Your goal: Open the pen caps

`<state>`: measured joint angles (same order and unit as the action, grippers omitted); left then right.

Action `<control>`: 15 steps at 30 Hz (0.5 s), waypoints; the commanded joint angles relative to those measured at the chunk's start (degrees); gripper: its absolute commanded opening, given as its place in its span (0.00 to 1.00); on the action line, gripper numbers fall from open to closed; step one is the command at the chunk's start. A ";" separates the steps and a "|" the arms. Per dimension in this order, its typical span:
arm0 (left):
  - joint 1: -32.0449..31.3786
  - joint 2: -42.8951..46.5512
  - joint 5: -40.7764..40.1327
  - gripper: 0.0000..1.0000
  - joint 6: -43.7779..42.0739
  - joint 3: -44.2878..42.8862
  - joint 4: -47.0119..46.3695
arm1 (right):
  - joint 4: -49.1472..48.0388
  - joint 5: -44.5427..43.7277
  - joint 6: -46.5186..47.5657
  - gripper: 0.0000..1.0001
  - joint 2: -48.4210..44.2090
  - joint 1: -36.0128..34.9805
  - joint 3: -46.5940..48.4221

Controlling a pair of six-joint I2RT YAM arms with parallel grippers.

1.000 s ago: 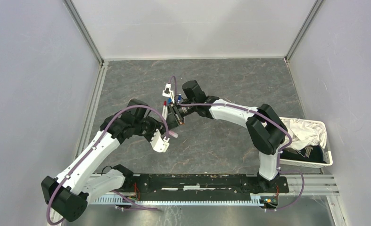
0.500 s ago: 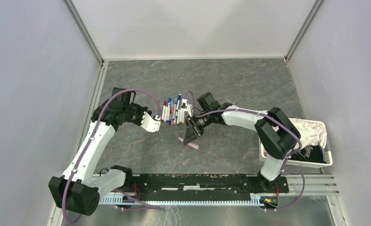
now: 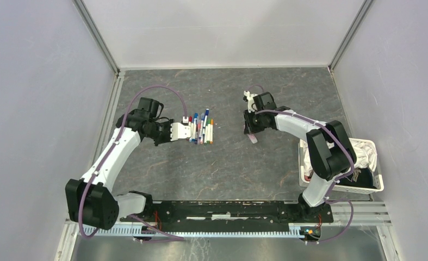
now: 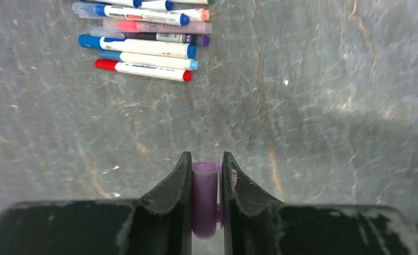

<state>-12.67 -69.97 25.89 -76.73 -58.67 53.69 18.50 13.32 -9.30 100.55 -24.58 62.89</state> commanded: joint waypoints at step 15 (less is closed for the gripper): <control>0.01 -11.38 -2.46 0.20 18.02 13.68 -20.40 | -8.59 -28.10 -0.55 0.20 -2.64 -0.86 -8.21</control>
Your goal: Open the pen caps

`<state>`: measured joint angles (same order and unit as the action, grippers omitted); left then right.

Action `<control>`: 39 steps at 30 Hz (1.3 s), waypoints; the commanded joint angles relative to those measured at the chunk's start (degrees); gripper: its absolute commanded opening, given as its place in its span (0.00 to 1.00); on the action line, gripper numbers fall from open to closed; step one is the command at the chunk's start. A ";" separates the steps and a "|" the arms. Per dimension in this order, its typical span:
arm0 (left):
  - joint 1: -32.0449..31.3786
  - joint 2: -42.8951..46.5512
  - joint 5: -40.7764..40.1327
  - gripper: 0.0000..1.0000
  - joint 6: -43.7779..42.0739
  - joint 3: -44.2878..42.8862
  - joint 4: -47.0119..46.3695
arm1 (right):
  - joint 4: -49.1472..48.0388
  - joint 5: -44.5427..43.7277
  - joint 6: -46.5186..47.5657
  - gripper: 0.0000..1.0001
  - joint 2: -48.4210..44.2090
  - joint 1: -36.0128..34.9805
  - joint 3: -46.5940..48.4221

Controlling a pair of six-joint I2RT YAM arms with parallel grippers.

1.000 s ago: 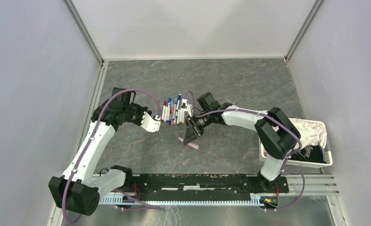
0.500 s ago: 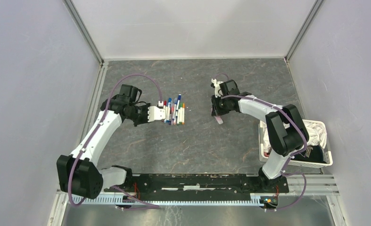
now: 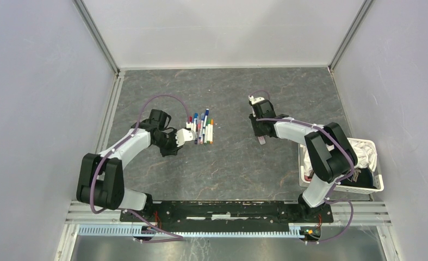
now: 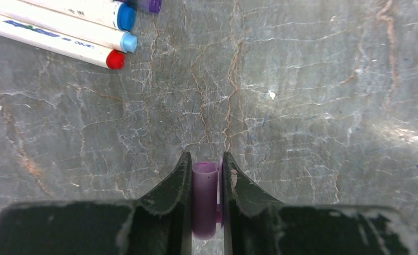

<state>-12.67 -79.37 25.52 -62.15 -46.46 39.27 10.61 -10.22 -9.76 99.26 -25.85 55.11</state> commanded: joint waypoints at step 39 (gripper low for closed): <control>5.11 2.71 3.82 1.00 25.44 -32.34 12.24 | -2.84 1.11 -13.45 0.44 10.00 -19.21 18.74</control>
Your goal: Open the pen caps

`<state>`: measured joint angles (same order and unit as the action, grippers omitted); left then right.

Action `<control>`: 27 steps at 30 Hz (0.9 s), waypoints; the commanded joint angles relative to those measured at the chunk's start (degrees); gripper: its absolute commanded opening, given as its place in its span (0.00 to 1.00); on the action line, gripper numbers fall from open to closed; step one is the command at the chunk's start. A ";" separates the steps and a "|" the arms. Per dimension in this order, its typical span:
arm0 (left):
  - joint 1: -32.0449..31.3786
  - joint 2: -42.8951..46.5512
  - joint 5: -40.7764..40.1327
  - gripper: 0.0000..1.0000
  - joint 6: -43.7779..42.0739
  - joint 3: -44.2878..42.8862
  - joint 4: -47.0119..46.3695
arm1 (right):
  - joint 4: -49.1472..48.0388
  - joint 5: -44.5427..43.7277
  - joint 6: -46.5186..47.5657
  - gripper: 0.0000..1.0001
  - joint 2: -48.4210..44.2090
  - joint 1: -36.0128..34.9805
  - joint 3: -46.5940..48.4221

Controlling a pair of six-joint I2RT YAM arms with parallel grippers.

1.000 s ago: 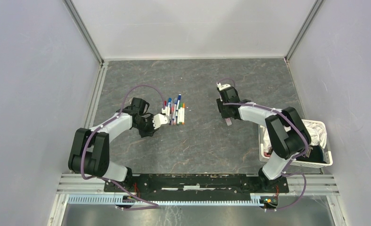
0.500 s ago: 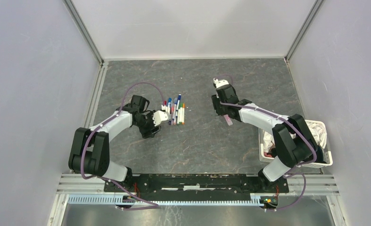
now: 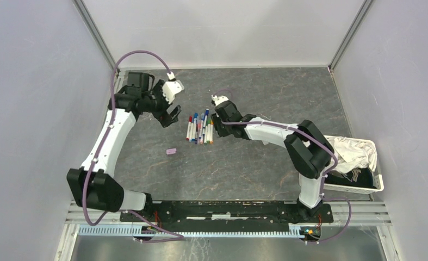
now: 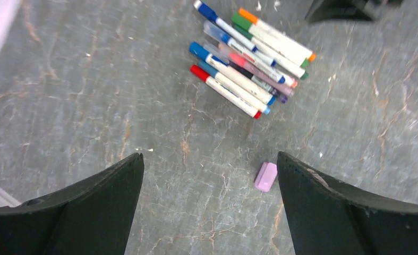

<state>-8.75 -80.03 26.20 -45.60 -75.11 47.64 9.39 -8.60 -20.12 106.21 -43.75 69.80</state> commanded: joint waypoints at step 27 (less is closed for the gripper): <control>1.37 4.71 1.80 1.00 11.85 -3.18 6.46 | 1.41 -5.04 -3.31 0.21 11.63 -2.34 11.33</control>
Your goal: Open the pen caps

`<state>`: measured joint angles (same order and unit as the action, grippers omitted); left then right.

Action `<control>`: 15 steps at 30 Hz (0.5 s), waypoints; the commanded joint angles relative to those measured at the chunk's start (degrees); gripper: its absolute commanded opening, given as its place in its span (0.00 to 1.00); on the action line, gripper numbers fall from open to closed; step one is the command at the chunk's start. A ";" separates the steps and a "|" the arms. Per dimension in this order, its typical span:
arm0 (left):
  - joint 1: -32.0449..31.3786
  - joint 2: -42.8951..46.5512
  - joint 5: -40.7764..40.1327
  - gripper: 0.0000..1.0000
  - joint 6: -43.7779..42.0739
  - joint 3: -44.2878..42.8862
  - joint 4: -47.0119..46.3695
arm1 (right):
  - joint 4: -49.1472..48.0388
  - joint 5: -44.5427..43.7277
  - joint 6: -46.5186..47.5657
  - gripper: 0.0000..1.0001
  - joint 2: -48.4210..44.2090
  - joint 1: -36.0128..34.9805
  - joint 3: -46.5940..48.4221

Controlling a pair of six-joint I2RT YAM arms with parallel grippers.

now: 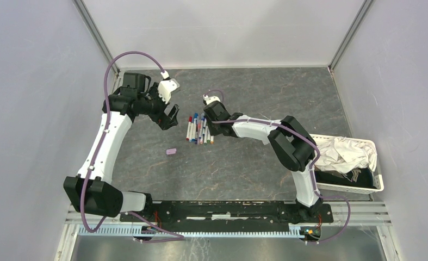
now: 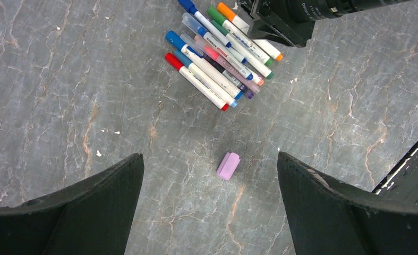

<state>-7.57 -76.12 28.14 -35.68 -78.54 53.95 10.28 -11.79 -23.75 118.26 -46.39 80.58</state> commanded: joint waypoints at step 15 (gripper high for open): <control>0.19 0.71 0.11 1.00 1.92 0.58 0.19 | 2.45 -0.20 0.62 0.32 0.36 2.16 1.60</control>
<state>-7.57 -76.12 28.12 -35.64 -77.60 54.22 11.92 -11.90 -22.83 118.24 -44.49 80.55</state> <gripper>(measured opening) 0.995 0.297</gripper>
